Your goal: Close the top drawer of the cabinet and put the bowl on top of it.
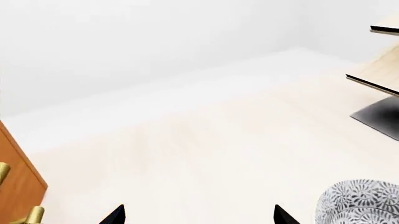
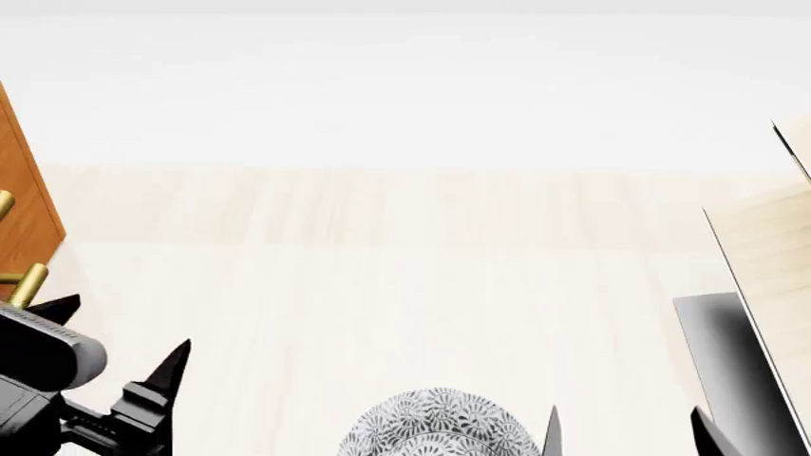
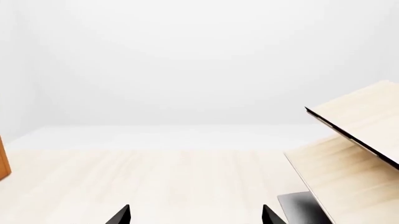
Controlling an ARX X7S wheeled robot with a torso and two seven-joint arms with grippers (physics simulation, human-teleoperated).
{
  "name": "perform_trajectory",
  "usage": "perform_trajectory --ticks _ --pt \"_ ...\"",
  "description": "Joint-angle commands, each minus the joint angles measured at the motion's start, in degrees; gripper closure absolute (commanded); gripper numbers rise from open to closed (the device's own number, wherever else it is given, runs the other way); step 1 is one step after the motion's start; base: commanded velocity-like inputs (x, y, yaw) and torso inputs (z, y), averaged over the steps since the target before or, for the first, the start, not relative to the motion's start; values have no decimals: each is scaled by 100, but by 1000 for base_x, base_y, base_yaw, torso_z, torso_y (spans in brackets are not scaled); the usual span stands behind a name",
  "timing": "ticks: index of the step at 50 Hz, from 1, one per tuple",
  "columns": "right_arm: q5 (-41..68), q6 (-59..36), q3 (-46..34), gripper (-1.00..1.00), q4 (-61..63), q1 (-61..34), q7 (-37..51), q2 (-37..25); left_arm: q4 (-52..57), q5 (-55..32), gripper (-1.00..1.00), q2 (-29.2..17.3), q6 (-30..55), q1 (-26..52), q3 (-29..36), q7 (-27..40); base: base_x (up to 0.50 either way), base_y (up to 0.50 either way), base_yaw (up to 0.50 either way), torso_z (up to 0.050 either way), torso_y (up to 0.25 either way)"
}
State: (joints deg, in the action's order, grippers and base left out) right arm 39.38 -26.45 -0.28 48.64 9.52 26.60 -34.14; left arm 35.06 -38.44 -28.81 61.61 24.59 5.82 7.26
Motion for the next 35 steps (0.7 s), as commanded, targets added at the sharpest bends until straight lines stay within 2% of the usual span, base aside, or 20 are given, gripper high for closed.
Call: perform_trajectory --ticks 1,9,15,35 --pt "-47 13 -42 -100 23 56 29 -12 -779 -114 -100 91 314 823 443 -346 0 0 0 0 0" --pt "-37 25 -15 -100 48 103 53 -42 -1488 -113 -100 223 373 1240 575 -535 0 0 0 0 0" --pt "-53 38 -54 -100 18 79 42 -34 -1588 -281 -100 289 633 1460 480 -503 0 0 0 0 0" --pt "-14 21 -57 -100 -2 60 84 -78 -2663 -293 -100 657 773 2227 1007 -897 0 0 0 0 0"
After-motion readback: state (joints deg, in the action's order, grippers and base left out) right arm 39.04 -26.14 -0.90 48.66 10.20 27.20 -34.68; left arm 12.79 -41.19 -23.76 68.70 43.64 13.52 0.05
